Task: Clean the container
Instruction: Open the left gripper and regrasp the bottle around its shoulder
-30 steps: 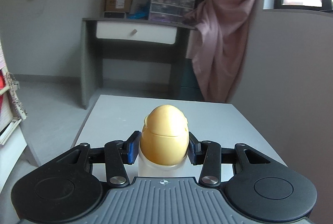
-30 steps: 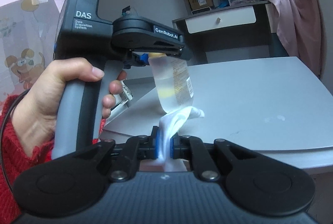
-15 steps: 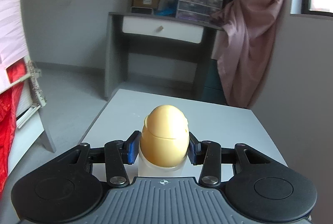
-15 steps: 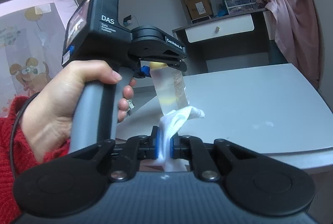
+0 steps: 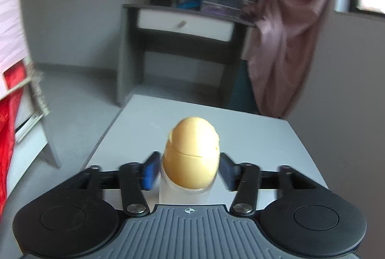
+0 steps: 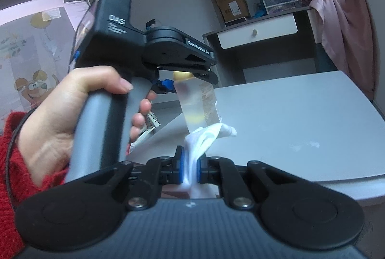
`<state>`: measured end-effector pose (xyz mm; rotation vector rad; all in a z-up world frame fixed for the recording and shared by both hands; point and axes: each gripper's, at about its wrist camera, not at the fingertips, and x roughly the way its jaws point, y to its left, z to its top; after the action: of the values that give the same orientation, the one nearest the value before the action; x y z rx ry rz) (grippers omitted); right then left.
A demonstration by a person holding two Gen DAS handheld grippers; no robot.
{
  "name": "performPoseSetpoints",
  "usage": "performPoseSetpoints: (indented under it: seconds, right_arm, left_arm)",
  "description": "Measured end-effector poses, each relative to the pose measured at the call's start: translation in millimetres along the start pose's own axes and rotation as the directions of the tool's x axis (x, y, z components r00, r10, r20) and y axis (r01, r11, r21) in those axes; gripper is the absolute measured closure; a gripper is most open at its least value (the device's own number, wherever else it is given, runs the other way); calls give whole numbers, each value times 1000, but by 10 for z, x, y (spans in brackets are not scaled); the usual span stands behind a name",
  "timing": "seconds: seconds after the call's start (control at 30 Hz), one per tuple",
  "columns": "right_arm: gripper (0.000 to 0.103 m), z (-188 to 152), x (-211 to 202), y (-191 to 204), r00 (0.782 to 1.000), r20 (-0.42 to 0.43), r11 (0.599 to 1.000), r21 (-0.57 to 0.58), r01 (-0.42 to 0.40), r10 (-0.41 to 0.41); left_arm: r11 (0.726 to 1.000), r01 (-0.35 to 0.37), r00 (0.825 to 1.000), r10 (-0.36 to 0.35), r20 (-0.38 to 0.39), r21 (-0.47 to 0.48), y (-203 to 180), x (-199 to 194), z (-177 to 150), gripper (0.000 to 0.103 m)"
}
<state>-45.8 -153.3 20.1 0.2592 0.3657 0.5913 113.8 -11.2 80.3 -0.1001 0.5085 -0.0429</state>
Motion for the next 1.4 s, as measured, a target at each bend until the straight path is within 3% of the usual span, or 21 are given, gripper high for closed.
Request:
performPoseSetpoints:
  seconds: [0.03,0.13,0.27,0.4,0.5,0.57,0.63,0.87,1.03,1.13,1.27,1.4]
  right_arm:
    - [93,-5,12,5,1000,-5,1000,-1,0,0]
    - [93,-21,42,24,1000,-17,1000,-6,-2,2]
    - [93,-27,83,38,1000,-30,1000,-9,2,-2]
    - [93,-17,144,38,999,-45,1000,-7,5,-6]
    - [93,-14,186,51,998,-55,1000,-8,7,-8]
    - [93,-13,214,68,998,-59,1000,-9,5,-5]
    - [93,-9,239,89,998,-62,1000,-10,1,-2]
    - [93,49,316,210,998,-62,998,-64,9,-13]
    - [93,59,403,297,997,-79,995,-97,18,-26]
    - [93,62,430,313,996,-85,996,-88,-5,-3]
    - [93,74,473,325,996,-92,995,-97,7,-16]
    - [93,84,531,328,994,-106,994,-104,19,-30]
  left_arm:
    - [1000,12,1000,-12,1,20,0,9,-13,28]
    - [997,36,999,-36,5,68,34,31,-57,24]
    - [985,140,990,-143,21,100,169,-6,-79,16]
    - [934,248,962,-268,47,256,286,-50,-133,8]
    - [880,270,945,-321,69,391,368,-67,-191,8]
    - [857,292,934,-351,65,425,433,-61,-198,8]
    - [833,357,909,-414,49,423,518,-39,-180,8]
    - [789,489,834,-547,64,374,711,145,-130,8]
    - [721,546,784,-619,43,426,697,320,-195,8]
    - [665,593,739,-673,21,453,758,427,-228,8]
    - [627,636,689,-724,34,451,879,553,-284,8]
    - [563,700,618,-786,21,440,957,743,-340,8]
